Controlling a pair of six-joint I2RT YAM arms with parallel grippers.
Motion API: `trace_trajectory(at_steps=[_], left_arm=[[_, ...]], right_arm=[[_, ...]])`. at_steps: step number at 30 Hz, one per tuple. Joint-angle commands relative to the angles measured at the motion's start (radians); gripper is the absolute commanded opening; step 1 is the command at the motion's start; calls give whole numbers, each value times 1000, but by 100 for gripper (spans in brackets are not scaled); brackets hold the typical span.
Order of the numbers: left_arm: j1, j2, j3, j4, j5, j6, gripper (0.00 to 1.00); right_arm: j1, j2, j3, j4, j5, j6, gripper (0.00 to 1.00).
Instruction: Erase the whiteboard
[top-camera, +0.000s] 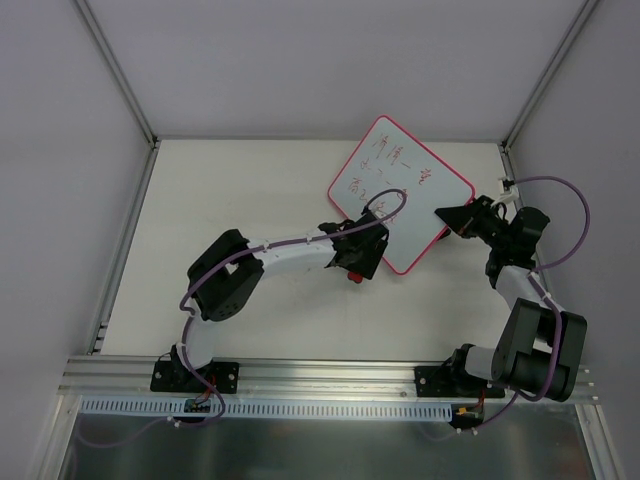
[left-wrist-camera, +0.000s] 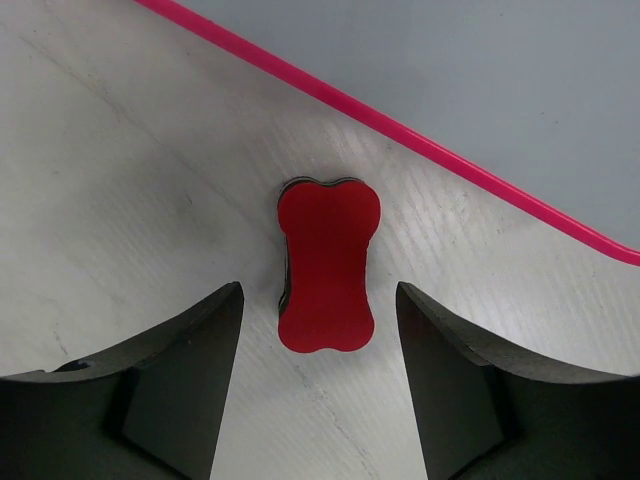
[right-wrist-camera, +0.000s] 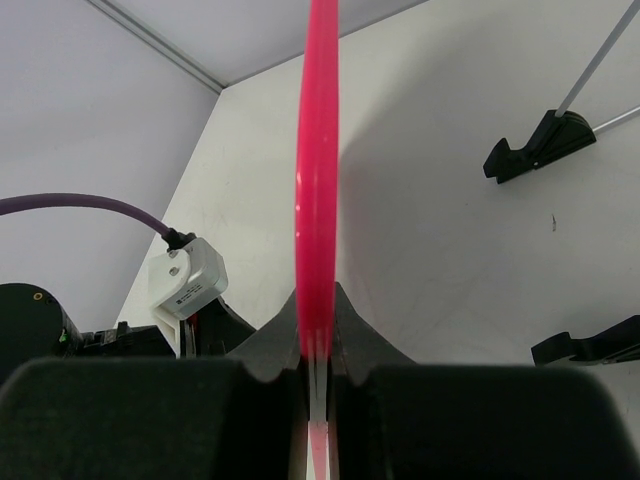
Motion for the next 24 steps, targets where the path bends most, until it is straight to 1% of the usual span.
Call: trace_trajectory(at_steps=[1, 13, 18, 20, 21, 23, 24], left_arm=[[-8, 14, 25, 22, -21, 5, 62], [-12, 57, 51, 28, -28, 6, 55], [-12, 52, 38, 29, -33, 2, 43], [-12, 37, 29, 31, -36, 2, 35], [-12, 26, 23, 31, -38, 3, 30], [-10, 2, -5, 32, -42, 10, 24], [-10, -35, -15, 32, -54, 23, 17]], right_arm=[[2, -21, 18, 177, -47, 23, 0], [2, -8, 9, 177, -49, 23, 0], [2, -8, 7, 177, -49, 23, 0], [2, -6, 4, 177, -49, 22, 0], [0, -6, 1, 177, -49, 20, 0], [6, -8, -8, 177, -52, 15, 0], [8, -11, -13, 177, -49, 14, 0]])
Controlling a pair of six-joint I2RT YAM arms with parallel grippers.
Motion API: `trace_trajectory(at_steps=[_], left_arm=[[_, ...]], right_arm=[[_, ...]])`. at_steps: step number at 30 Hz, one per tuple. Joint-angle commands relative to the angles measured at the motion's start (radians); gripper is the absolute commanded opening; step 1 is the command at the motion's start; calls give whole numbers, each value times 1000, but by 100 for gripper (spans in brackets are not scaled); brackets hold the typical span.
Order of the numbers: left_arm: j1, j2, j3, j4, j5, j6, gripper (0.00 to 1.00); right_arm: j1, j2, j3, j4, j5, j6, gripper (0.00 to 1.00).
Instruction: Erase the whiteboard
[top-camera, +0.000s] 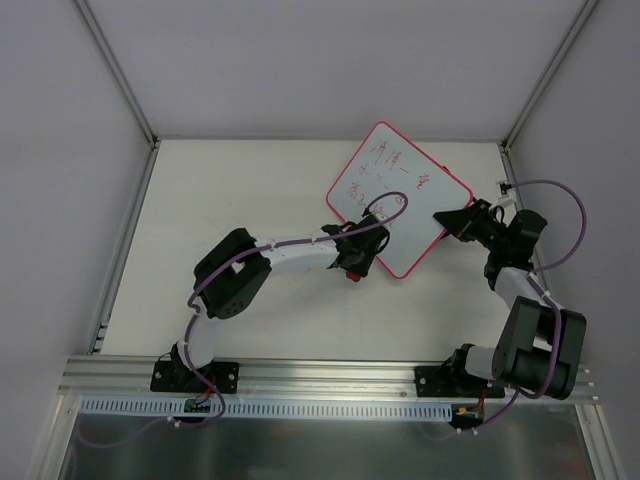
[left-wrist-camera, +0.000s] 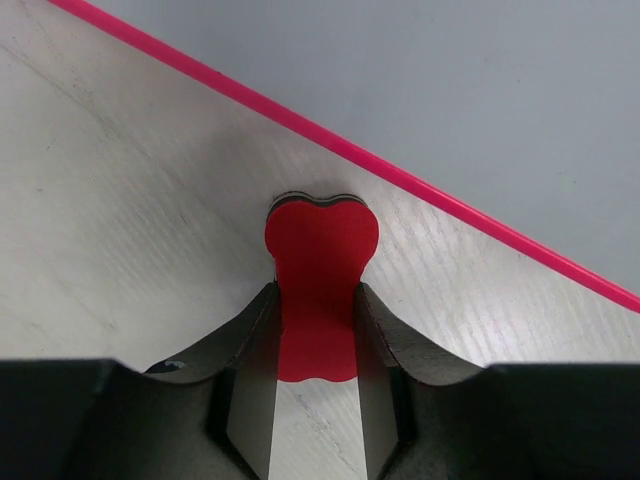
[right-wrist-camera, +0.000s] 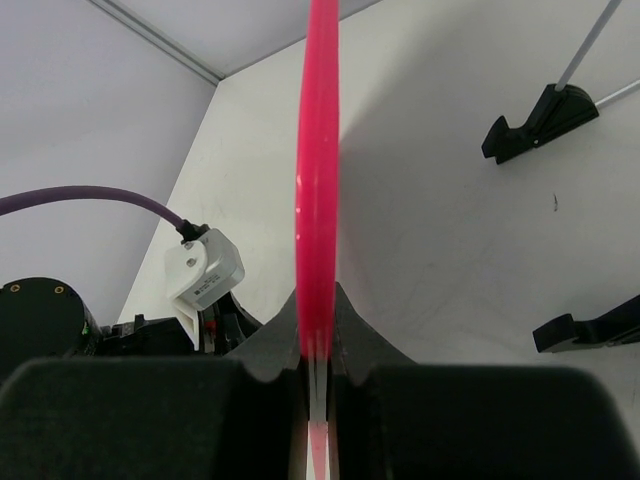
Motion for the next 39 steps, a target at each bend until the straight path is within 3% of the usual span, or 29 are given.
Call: trace_trajectory(at_steps=[1, 4, 10, 22, 27, 39], left_arm=[[-10, -103, -50, 7, -58, 28, 14], [3, -218, -125, 33, -89, 54, 4], [87, -367, -201, 188, -63, 143, 1], [125, -266, 69, 355, 10, 331, 0], [121, -212, 146, 363, 52, 333, 0], [64, -120, 183, 384, 100, 253, 0]], right_arm=[[11, -28, 2, 175, -46, 14, 0], [33, -40, -23, 173, -40, 4, 0], [92, -51, -73, 175, -26, -19, 0], [176, -118, -113, 134, -16, 16, 0], [187, -166, -92, 43, -11, 23, 0], [234, -207, -95, 44, 24, 137, 0]])
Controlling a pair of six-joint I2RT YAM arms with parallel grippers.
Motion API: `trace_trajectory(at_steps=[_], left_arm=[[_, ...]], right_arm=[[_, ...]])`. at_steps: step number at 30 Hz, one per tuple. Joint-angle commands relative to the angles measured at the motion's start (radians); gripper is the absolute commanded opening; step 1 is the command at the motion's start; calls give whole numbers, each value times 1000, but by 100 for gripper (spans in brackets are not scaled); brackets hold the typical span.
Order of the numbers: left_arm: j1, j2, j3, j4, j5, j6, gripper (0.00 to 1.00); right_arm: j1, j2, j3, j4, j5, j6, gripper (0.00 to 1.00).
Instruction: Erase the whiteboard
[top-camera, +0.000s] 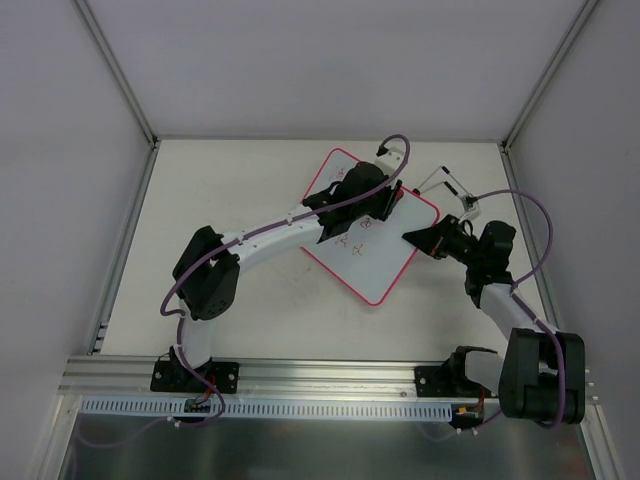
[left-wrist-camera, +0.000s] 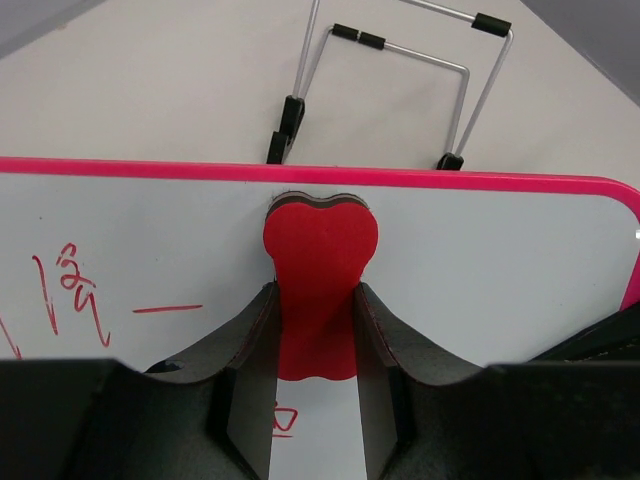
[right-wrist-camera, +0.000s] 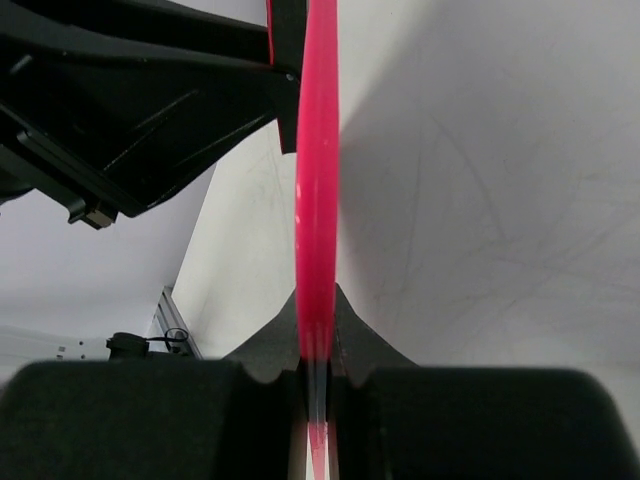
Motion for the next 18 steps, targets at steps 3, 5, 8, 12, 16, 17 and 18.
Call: trace_trajectory(at_steps=[3, 5, 8, 12, 16, 17, 18], left_arm=[[-21, -7, 11, 40, 34, -49, 0], [-19, -9, -6, 40, 15, -61, 0], [-13, -16, -23, 40, -22, -63, 0], [48, -36, -39, 39, -21, -83, 0], [109, -44, -42, 29, -15, -66, 0], [120, -45, -44, 31, -9, -64, 0], [133, -44, -42, 29, 4, -61, 0]], right_arm=[[12, -84, 26, 105, 5, 70, 0], [14, -92, 27, 107, 11, 86, 0], [12, -104, 29, 107, 8, 93, 0], [12, -121, 27, 105, -9, 99, 0], [12, -126, 35, 104, -41, 131, 0], [12, -127, 37, 102, -43, 136, 0], [12, -132, 35, 101, -44, 142, 0]])
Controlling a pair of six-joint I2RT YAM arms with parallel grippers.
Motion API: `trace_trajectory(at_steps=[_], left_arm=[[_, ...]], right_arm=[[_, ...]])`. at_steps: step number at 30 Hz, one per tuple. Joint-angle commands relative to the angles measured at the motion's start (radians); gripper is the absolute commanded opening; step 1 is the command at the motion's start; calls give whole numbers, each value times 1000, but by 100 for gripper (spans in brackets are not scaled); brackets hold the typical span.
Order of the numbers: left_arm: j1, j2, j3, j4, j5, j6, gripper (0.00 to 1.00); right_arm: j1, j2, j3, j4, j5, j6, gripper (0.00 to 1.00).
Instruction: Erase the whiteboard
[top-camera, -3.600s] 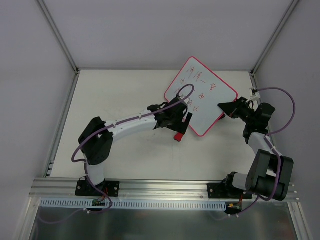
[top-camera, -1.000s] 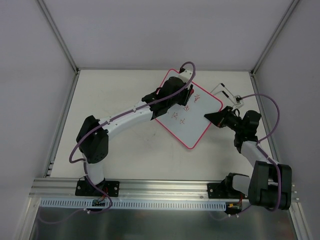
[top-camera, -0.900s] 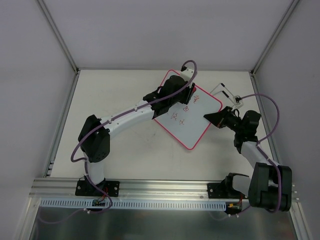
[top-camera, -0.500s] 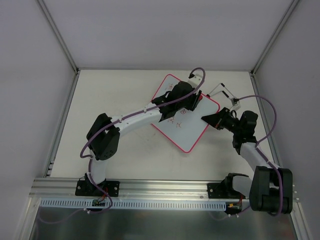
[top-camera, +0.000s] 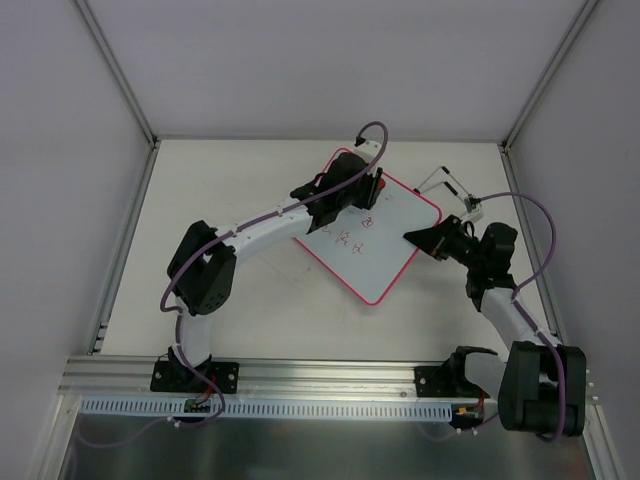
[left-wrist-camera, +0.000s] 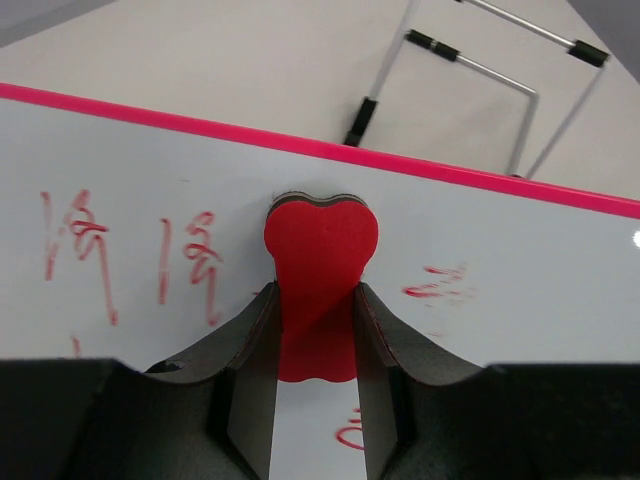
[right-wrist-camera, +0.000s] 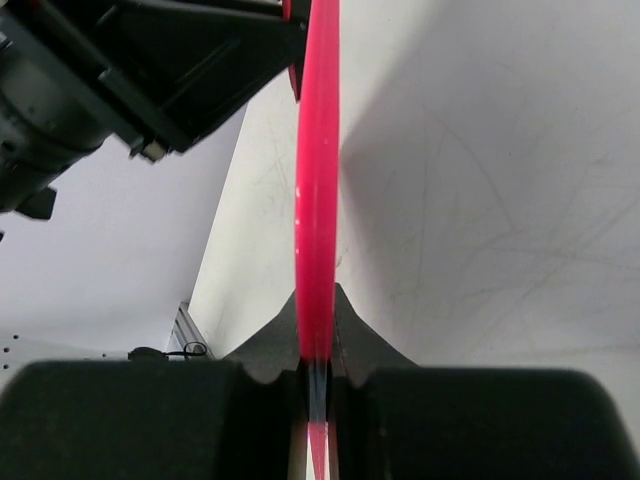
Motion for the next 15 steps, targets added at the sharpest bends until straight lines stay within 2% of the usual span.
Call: trace_trajectory(at_steps=[1, 7, 15], left_arm=[[61, -40, -2, 7, 4, 11, 0], [86, -20, 0, -7, 67, 12, 0], [-2, -25, -28, -39, 126, 16, 0]], right_arm=[[9, -76, 41, 157, -93, 73, 0], [11, -88, 41, 128, -99, 68, 0], [23, -108, 69, -32, -93, -32, 0]])
